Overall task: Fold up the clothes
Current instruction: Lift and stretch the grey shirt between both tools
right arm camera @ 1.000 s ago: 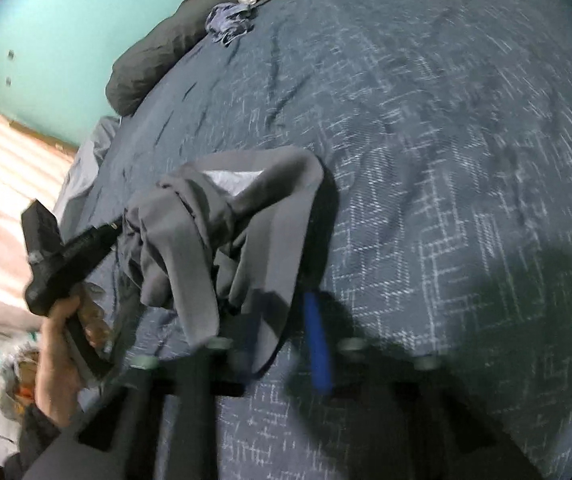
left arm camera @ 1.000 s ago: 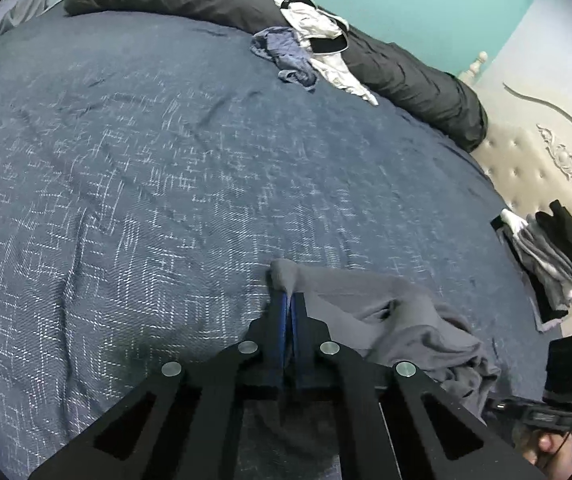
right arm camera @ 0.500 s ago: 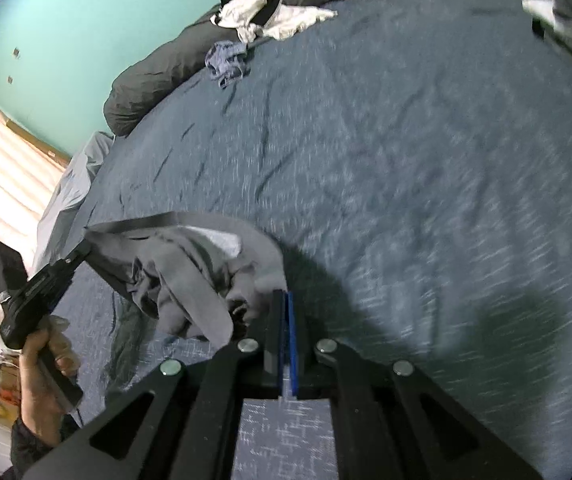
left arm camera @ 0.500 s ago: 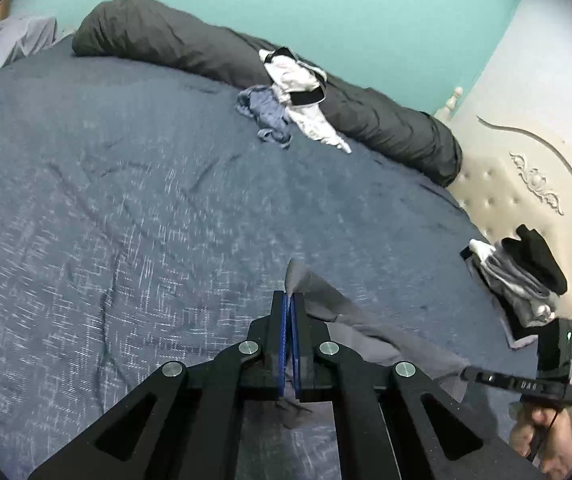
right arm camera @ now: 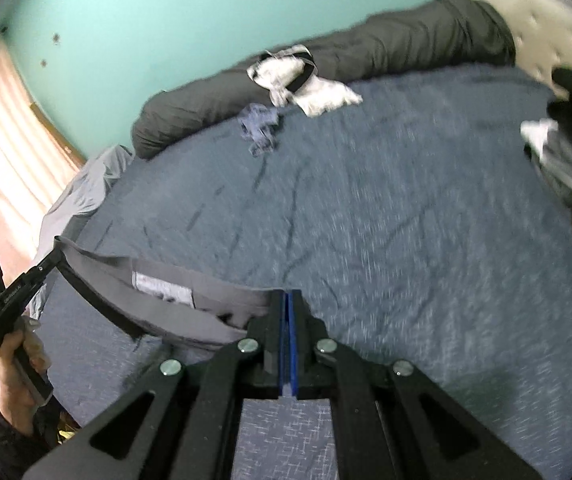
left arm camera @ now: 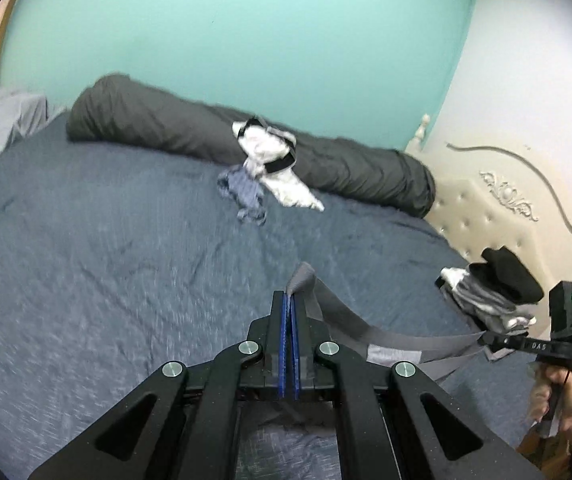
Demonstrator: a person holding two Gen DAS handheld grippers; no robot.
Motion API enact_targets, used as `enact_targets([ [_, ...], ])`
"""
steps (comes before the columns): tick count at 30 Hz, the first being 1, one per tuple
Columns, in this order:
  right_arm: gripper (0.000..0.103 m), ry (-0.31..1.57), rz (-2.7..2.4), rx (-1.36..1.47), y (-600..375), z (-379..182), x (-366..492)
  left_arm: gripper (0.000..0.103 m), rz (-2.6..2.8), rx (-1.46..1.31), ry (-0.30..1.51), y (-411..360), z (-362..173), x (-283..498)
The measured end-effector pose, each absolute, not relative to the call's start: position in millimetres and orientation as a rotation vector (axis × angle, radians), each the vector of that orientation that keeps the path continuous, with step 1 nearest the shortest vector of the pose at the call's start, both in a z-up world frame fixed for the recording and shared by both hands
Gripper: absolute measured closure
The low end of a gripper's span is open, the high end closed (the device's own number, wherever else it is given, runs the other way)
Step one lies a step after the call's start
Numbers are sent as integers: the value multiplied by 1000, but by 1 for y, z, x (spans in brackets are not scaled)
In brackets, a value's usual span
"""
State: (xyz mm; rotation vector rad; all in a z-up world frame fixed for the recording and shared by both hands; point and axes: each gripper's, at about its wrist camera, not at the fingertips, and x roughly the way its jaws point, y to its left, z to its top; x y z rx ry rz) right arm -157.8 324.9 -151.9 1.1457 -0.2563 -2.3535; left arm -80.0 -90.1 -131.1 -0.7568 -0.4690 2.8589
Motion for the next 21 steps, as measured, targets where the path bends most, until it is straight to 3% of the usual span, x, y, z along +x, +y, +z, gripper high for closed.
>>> enact_targets([
  [12,102,-231,-2380,985,349,-56,-125,101,2893,-576,-431,-84,-56,-20],
  [21,102,-216,-2339,975,359,-28,-106,101,2875,-557,-452,-85,-40,16],
])
